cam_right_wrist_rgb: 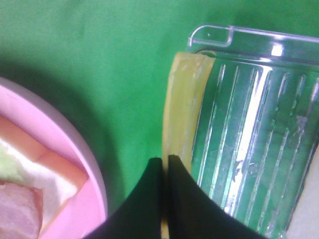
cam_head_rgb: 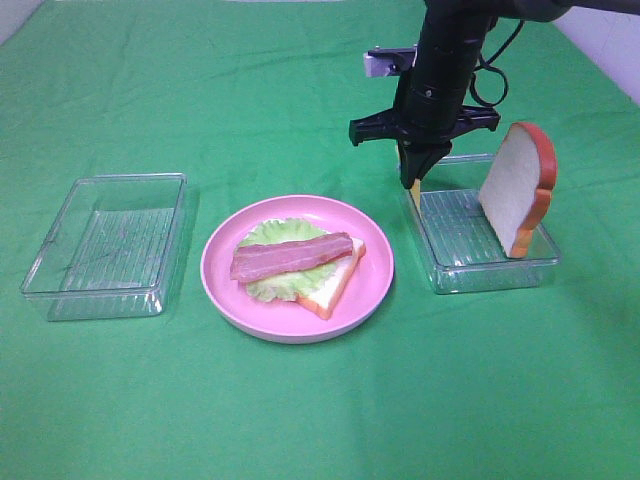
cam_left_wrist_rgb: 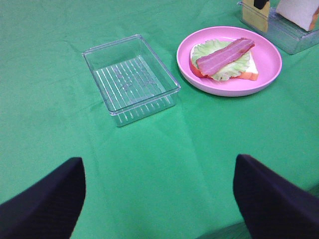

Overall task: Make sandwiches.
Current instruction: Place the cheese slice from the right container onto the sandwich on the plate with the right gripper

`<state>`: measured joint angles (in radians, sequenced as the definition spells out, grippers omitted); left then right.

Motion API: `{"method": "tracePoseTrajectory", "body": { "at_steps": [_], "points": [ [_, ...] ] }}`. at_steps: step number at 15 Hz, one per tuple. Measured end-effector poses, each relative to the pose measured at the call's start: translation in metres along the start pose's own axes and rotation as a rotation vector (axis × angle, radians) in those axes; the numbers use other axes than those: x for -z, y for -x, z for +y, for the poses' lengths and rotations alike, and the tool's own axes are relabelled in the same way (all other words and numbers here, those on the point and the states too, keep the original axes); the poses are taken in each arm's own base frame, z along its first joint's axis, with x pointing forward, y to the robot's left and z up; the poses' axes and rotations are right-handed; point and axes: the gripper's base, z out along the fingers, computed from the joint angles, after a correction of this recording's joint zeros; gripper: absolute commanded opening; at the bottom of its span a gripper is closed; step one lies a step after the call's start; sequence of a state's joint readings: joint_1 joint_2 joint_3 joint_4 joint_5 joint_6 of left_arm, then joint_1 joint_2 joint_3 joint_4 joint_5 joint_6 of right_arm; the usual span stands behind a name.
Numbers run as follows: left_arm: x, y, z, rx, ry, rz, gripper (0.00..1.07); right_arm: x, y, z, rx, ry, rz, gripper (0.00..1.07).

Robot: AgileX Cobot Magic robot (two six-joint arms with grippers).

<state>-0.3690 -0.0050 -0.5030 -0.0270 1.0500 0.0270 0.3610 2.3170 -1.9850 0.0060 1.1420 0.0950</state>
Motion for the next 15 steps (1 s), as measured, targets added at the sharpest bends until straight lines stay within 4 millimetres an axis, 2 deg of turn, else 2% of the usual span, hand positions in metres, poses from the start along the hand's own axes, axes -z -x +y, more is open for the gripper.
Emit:
{"method": "tracePoseTrajectory", "body": {
  "at_steps": [1,2,5,9,13,14,15],
  "points": [
    [0.000,0.000,0.000,0.000,0.000,0.000,0.78,0.005,0.001,0.000,0.000,0.000,0.000,0.00],
    [0.000,0.000,0.000,0.000,0.000,0.000,0.78,0.021,0.006,0.001,0.000,0.002,-0.021,0.00],
    [0.000,0.000,0.000,0.000,0.000,0.000,0.78,0.040,0.013,0.002,0.001,0.012,-0.087,0.00],
    [0.000,0.000,0.000,0.000,0.000,0.000,0.78,0.060,0.011,0.011,0.017,0.113,-0.119,0.00],
    [0.000,0.000,0.000,0.000,0.000,0.000,0.78,0.095,0.003,0.032,0.079,0.357,-0.175,0.00],
    [0.000,0.000,0.000,0.000,0.000,0.000,0.78,0.100,-0.004,0.045,0.118,0.520,-0.167,0.00],
    [0.000,0.000,0.000,0.000,0.000,0.000,0.78,0.094,-0.009,0.050,0.133,0.589,-0.139,0.00]
  ]
}}
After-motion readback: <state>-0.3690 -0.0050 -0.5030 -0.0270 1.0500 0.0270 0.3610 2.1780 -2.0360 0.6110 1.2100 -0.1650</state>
